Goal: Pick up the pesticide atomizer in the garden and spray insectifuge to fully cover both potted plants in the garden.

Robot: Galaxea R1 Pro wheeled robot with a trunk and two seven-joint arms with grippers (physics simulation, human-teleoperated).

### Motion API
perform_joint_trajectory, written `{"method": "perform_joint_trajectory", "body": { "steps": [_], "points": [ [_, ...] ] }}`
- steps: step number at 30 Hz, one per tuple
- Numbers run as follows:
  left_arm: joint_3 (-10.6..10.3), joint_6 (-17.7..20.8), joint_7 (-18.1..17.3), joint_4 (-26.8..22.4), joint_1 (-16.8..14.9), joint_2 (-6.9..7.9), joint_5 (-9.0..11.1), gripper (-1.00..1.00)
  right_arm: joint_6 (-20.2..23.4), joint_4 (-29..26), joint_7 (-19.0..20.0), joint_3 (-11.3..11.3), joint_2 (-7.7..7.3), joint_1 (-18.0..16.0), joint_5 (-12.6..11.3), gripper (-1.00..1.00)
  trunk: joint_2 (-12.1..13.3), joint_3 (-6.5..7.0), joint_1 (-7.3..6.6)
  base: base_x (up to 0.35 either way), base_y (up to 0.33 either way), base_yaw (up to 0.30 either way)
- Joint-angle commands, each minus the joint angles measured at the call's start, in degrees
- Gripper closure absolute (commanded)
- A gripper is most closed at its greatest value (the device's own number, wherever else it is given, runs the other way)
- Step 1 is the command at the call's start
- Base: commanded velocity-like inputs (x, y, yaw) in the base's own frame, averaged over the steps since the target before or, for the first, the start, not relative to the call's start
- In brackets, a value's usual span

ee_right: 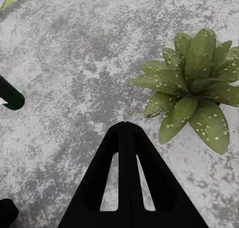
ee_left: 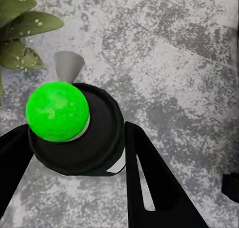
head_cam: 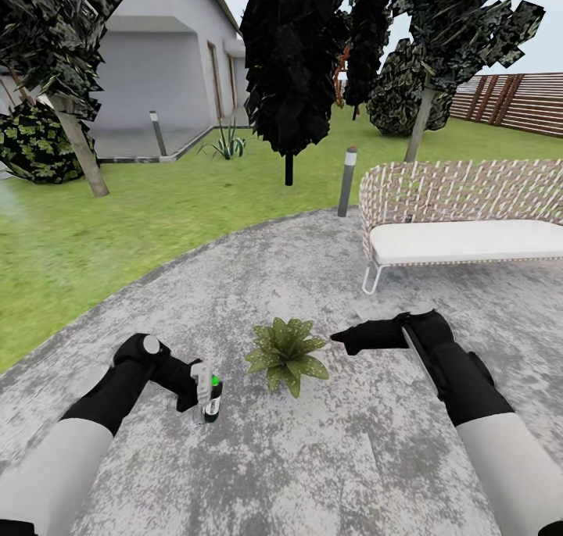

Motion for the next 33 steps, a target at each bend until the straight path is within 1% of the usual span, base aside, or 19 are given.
{"method": "perform_joint_trajectory", "body": {
  "steps": [1, 2, 5, 7, 9, 10, 12, 14, 15, 16, 17, 18, 20, 21, 24, 28, 30, 31, 33],
  "points": [
    [-0.14, -0.21, -0.22, -0.06, -0.03, -0.48, -0.12, 1.0, 0.05, -0.08, 0.56, 0.1, 0.58, -0.05, 0.64, 1.0, -0.02, -0.05, -0.01, 0.0, 0.0, 0.0],
    [-0.15, -0.88, -0.23, -0.04, -0.03, -1.25, -0.12, 1.0, 0.05, -0.09, 0.57, 0.14, 0.86, -0.05, 0.62, 1.0, -0.02, -0.05, -0.01, 0.0, 0.0, 0.0],
    [-0.17, -1.49, -0.24, -0.01, -0.03, -2.51, -0.13, 1.0, 0.05, -0.16, 0.6, 0.22, 1.32, -0.05, 0.59, 1.0, -0.02, -0.05, -0.01, 0.0, 0.0, 0.0],
    [-0.93, -1.59, -0.29, 0.0, -0.03, -3.48, -0.18, 1.0, 0.05, -0.21, 0.61, 0.26, 1.46, -0.05, 0.59, 1.0, -0.02, -0.05, -0.01, 0.0, 0.0, 0.0],
    [-3.36, -1.51, -0.36, 0.0, -0.03, -4.27, -0.24, 1.0, 0.05, -0.28, 0.61, 0.32, 1.82, -0.05, 0.59, 1.0, -0.02, -0.05, -0.01, 0.0, 0.0, 0.0],
    [-5.01, -1.42, -0.39, 0.0, -0.03, -4.73, -0.27, 1.0, 0.05, -0.32, 0.62, 0.35, 2.38, -0.05, 0.59, 1.0, -0.02, -0.05, -0.01, 0.0, 0.0, 0.0],
    [-6.54, -1.25, -0.43, 0.0, -0.03, -5.38, -0.39, 1.0, 0.05, -0.32, 0.67, 0.69, 3.57, -0.05, 0.62, 1.0, -0.02, -0.05, -0.01, 0.0, 0.0, 0.0],
    [-7.27, -1.12, -0.76, 0.0, -0.03, -6.12, -2.03, 1.0, 0.05, -0.35, 0.69, 3.31, 4.43, -0.05, 0.66, 1.0, -0.02, -0.05, -0.01, 0.0, 0.0, 0.0],
    [-7.44, -1.07, -1.72, 0.0, -0.03, -6.44, -4.22, 1.0, 0.05, -0.35, 0.65, 5.2, 4.66, -0.05, 0.66, 1.0, -0.02, -0.05, -0.01, 0.0, 0.0, 0.0],
    [-7.51, -1.06, -2.61, 0.0, -0.05, -6.78, -5.97, 1.0, 0.05, -0.36, 0.63, 6.04, 4.81, -0.05, 0.67, 1.0, -0.02, -0.05, -0.01, 0.0, 0.0, 0.0],
    [-7.55, -1.05, -3.48, 0.0, -0.06, -7.27, -7.8, 1.0, 0.05, -0.38, 0.62, 6.6, 5.04, -0.05, 0.67, 1.0, -0.02, -0.05, -0.01, 0.0, 0.0, 0.0],
    [-7.59, -1.04, -4.43, 0.0, -0.05, -7.98, -10.47, 1.0, 0.05, -0.38, 0.63, 7.08, 5.64, -0.05, 0.67, 1.0, -0.02, -0.05, -0.01, 0.0, 0.0, 0.0],
    [-7.58, -1.03, -5.22, 0.0, -0.08, -9.13, -13.87, 1.0, 0.05, -0.39, 0.65, 7.42, 6.5, -0.05, 0.73, 1.0, -0.02, -0.05, -0.01, 0.0, 0.0, 0.0],
    [-7.56, -1.03, -5.4, 0.0, -0.1, -9.52, -14.88, 1.0, 0.05, -0.4, 0.64, 7.54, 6.74, -0.05, 0.75, 1.0, -0.02, -0.05, -0.01, 0.0, 0.0, 0.0],
    [-7.54, -0.97, -5.62, 0.0, -0.64, -9.87, -15.76, 1.0, 0.05, -0.41, 0.66, 7.75, 6.96, -0.05, 0.76, 1.0, -0.02, -0.05, -0.01, 0.0, 0.0, 0.0],
    [-7.54, -0.7, -5.73, 0.0, -1.59, -10.58, -15.98, 1.0, 0.05, -0.41, 0.67, 7.83, 7.04, -0.05, 0.76, 1.0, -0.02, -0.05, -0.01, 0.0, 0.0, 0.0],
    [-7.54, 1.68, -5.67, 0.0, -1.81, -10.71, -16.0, 1.0, 0.05, -0.41, 0.66, 7.84, 7.06, -0.05, 0.76, 1.0, -0.02, -0.05, -0.01, 0.0, 0.0, 0.0],
    [-7.54, 4.47, -5.64, 0.0, -2.54, -10.76, -16.01, 1.0, 0.05, -0.41, 0.68, 7.84, 7.13, -0.05, 0.76, 1.0, -0.02, -0.05, -0.01, 0.0, 0.0, 0.0],
    [-7.54, 7.05, -5.61, 0.0, -4.24, -10.79, -16.02, 1.0, 0.05, -0.47, 0.68, 7.84, 7.42, -0.05, 0.76, 1.0, -0.02, -0.05, -0.01, 0.0, 0.0, 0.0]
  ]
}}
